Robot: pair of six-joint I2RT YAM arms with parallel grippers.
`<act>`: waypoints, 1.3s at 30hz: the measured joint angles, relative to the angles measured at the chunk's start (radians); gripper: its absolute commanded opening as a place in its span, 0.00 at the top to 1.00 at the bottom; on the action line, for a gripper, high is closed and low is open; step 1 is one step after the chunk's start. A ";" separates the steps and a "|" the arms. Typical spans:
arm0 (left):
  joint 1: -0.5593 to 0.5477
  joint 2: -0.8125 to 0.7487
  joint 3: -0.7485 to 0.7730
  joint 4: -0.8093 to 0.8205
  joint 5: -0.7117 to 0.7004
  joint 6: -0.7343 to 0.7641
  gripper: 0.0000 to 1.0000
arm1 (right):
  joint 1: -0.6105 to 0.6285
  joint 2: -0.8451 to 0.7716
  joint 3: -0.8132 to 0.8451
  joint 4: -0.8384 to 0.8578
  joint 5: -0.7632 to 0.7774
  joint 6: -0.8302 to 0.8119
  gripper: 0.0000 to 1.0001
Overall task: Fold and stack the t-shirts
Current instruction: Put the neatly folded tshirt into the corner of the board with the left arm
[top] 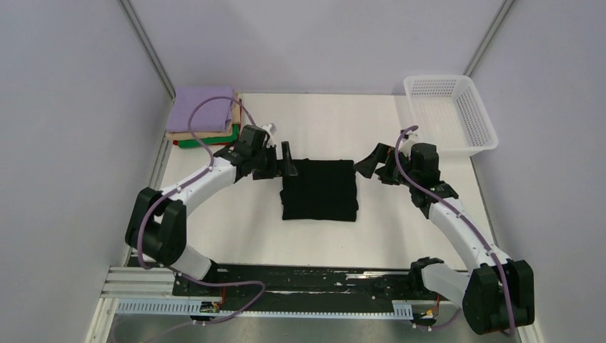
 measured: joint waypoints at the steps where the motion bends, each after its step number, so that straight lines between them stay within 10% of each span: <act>1: 0.022 0.033 0.010 0.000 -0.002 0.003 0.00 | 0.000 -0.016 -0.001 -0.014 0.023 -0.006 0.00; 16: 0.016 0.339 0.098 0.035 0.108 0.019 0.10 | -0.005 -0.131 -0.027 -0.131 0.200 -0.072 0.00; 28: -0.115 0.509 0.314 -0.066 -0.084 -0.020 0.96 | -0.005 -0.182 -0.043 -0.142 0.194 -0.094 0.00; 39: -0.191 0.592 0.523 -0.332 -0.512 0.023 1.00 | -0.005 -0.253 -0.066 -0.134 0.185 -0.102 0.00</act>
